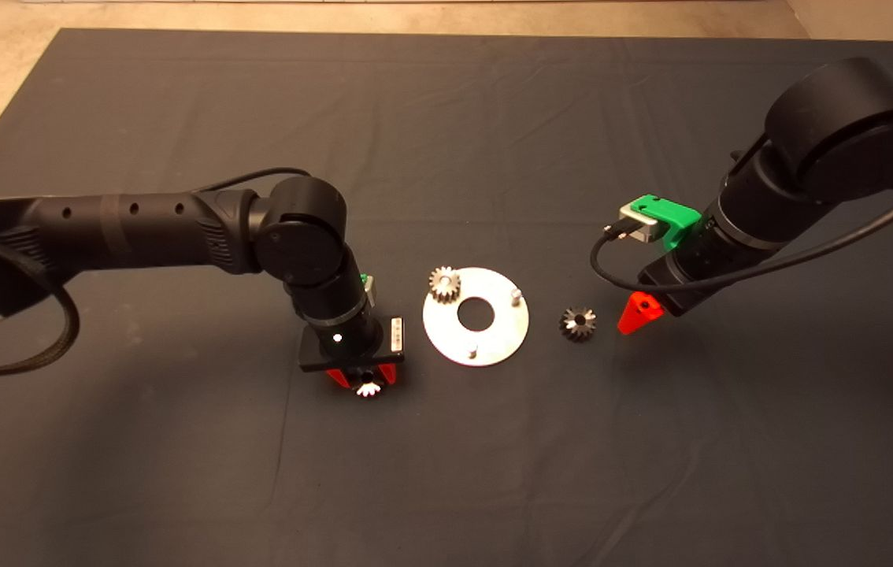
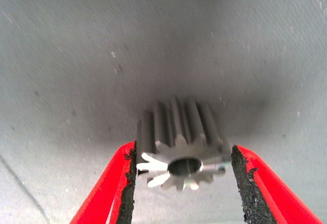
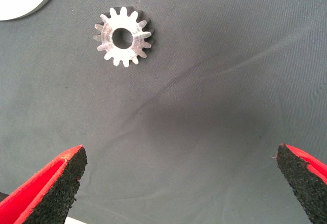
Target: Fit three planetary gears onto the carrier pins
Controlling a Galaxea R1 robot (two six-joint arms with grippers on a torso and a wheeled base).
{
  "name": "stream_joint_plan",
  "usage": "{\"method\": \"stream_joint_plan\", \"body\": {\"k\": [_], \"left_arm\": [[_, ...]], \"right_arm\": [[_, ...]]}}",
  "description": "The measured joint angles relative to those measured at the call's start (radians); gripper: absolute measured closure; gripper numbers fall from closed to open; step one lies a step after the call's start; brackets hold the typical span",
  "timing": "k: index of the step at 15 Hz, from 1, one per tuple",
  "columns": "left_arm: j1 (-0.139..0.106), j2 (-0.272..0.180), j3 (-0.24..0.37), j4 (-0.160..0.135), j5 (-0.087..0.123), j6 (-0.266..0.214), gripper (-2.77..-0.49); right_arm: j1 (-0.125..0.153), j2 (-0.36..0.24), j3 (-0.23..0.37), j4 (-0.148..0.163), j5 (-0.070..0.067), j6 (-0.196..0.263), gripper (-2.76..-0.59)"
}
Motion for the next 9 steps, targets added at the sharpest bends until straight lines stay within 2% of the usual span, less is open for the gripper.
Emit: {"method": "stream_joint_plan", "body": {"k": [3, 5, 9], "left_arm": [[0.0, -0.001, 0.005, 0.008, 0.003, 0.0, -1.08], [0.0, -0.001, 0.026, 0.032, 0.002, -0.001, -1.08], [0.001, -0.001, 0.032, 0.041, 0.0, -0.001, -1.08]], "right_arm": [[0.0, -0.002, 0.0, 0.0, 0.0, 0.0, -2.76], [0.0, -0.002, 0.0, 0.0, 0.0, 0.0, -2.76], [0.0, -0.003, 0.0, 0.0, 0.0, 0.0, -2.76]]}}
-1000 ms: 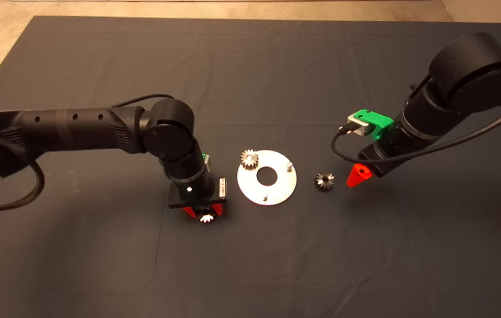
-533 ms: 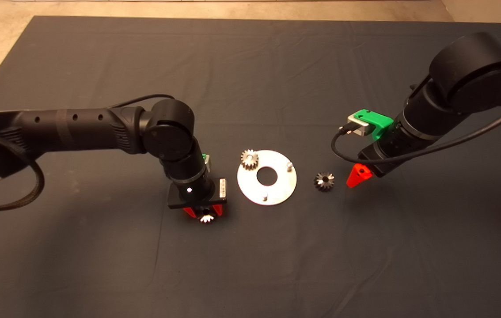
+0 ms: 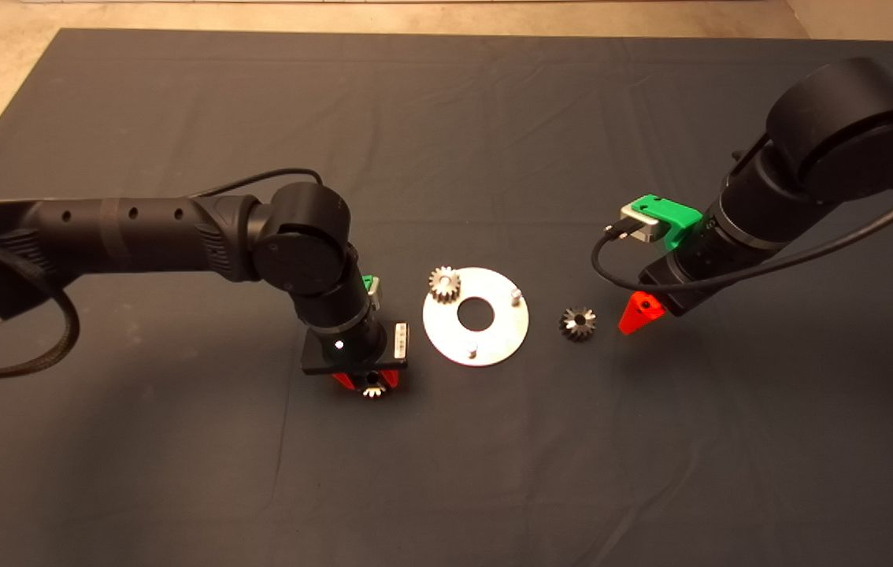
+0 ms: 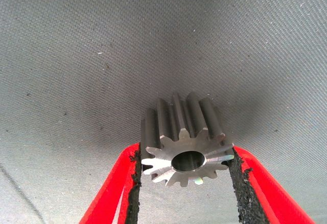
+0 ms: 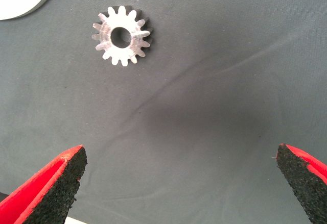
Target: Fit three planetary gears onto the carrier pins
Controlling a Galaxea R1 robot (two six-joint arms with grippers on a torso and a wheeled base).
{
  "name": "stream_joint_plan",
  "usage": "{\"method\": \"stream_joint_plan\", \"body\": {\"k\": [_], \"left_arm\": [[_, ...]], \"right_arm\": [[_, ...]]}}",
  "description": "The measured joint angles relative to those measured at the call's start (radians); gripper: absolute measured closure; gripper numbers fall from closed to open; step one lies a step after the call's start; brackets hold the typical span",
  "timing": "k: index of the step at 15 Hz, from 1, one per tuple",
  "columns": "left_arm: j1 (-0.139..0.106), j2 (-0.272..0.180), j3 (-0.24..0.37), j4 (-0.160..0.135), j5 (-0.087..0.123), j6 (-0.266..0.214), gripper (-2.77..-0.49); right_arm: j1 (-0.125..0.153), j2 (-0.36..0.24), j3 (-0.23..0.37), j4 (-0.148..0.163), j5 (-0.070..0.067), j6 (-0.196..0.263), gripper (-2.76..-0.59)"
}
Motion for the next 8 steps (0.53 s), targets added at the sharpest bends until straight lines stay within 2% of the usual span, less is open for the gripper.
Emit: {"method": "stream_joint_plan", "body": {"k": [5, 8], "left_arm": [[0.0, -0.001, 0.0, 0.004, -0.003, 0.0, -1.08], [0.001, -0.001, 0.003, 0.023, -0.002, 0.0, -1.08]], "right_arm": [[0.0, 0.0, 0.0, 0.0, 0.0, 0.0, -2.76], [0.0, 0.0, 0.0, 0.0, 0.0, 0.0, -2.76]]}}
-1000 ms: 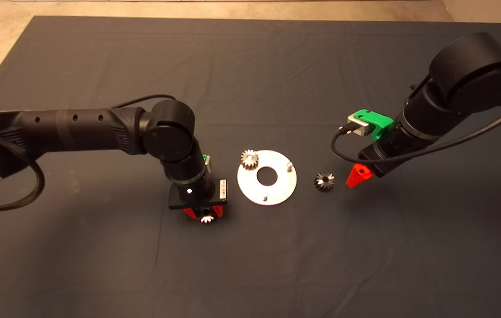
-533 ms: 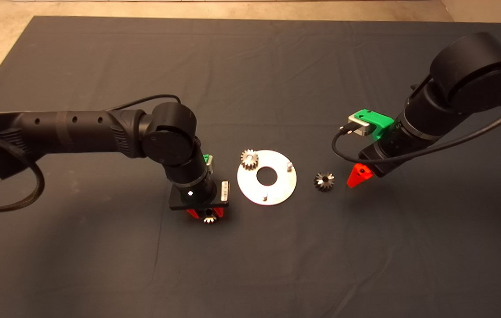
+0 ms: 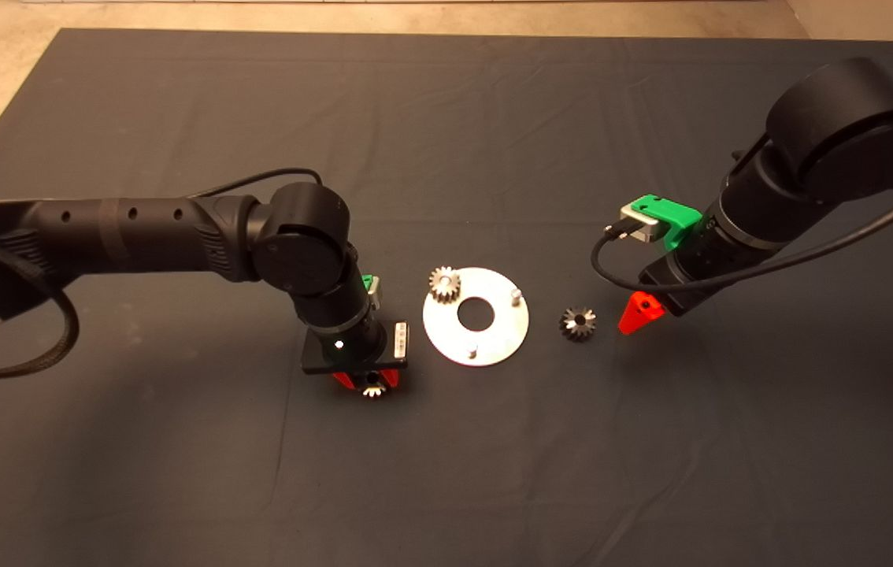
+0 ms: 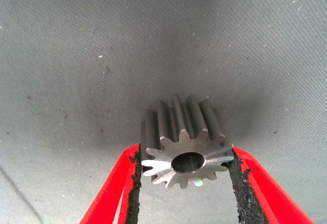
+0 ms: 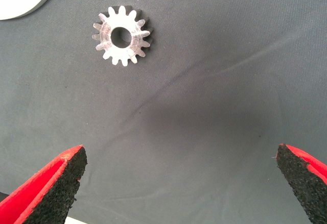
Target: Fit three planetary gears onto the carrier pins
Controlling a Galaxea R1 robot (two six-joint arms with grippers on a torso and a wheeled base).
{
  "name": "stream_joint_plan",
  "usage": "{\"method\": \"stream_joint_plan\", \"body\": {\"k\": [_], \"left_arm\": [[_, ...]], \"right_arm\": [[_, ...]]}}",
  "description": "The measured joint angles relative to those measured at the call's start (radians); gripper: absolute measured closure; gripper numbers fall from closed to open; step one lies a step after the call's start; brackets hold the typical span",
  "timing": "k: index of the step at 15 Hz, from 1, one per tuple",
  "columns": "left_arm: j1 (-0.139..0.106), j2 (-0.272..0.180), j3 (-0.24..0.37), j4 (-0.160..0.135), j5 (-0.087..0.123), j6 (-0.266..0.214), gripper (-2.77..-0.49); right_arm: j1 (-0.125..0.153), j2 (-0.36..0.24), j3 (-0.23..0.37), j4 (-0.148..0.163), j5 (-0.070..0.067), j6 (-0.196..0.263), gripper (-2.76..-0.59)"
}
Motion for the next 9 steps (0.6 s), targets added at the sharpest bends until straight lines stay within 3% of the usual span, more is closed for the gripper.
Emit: {"method": "stream_joint_plan", "body": {"k": [3, 9], "left_arm": [[0.005, 0.0, 0.003, 0.022, 0.0, 0.0, -1.08], [0.005, 0.0, 0.003, 0.026, 0.0, 0.0, -0.99]], "right_arm": [[0.0, 0.0, 0.0, 0.0, 0.0, 0.0, -2.76], [0.0, 0.0, 0.0, 0.0, 0.0, 0.0, -2.76]]}}
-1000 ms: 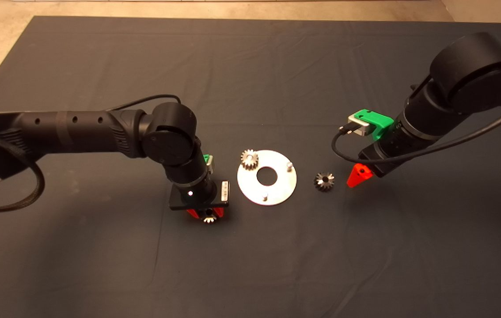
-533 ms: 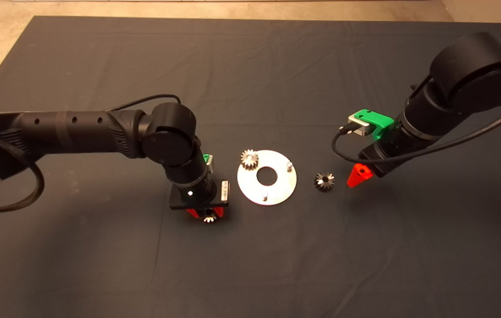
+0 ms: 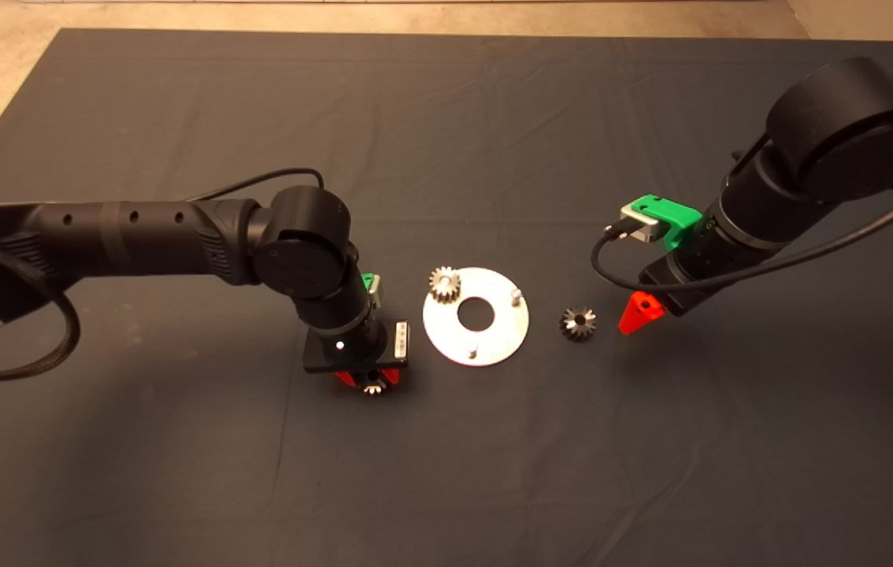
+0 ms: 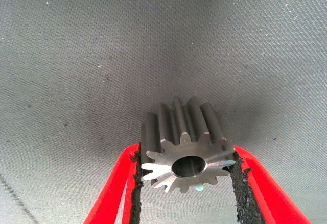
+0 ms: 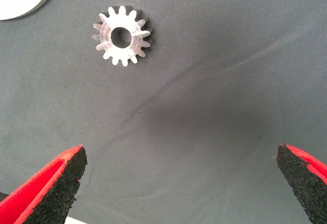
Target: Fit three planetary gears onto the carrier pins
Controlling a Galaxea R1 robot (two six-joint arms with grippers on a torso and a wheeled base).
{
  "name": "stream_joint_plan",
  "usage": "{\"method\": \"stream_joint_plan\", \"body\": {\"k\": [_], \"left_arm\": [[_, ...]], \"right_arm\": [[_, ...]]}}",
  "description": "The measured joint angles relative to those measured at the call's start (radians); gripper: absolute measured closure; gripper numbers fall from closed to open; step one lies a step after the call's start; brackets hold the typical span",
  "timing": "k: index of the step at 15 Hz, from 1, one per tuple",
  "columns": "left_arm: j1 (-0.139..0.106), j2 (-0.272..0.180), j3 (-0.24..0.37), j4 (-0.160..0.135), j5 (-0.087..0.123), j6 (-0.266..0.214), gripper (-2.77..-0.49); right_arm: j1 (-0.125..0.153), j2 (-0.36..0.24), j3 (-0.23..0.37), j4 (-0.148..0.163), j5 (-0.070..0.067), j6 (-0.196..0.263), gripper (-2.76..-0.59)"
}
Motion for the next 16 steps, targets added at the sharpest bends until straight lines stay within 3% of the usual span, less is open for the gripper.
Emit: {"method": "stream_joint_plan", "body": {"k": [9, 11, 14, 15, 16], "left_arm": [[-0.007, 0.003, 0.014, 0.015, 0.003, 0.001, -0.93], [-0.048, 0.005, 0.031, -0.003, 0.004, 0.001, -0.93], [-0.167, 0.015, 0.062, -0.062, 0.005, 0.001, -0.92], [-0.193, 0.028, 0.063, -0.072, 0.006, 0.001, -0.91], [-0.197, 0.051, 0.064, -0.074, 0.009, 0.002, -0.91]], "right_arm": [[0.0, 0.0, 0.0, 0.0, 0.0, 0.0, -2.76], [0.0, 0.0, 0.0, 0.0, 0.0, 0.0, -2.76], [0.0, 0.0, 0.0, 0.0, 0.0, 0.0, -2.76], [0.0, -0.001, 0.0, 0.0, 0.0, 0.0, -2.76], [0.0, -0.001, 0.0, 0.0, 0.0, 0.0, -2.76]]}}
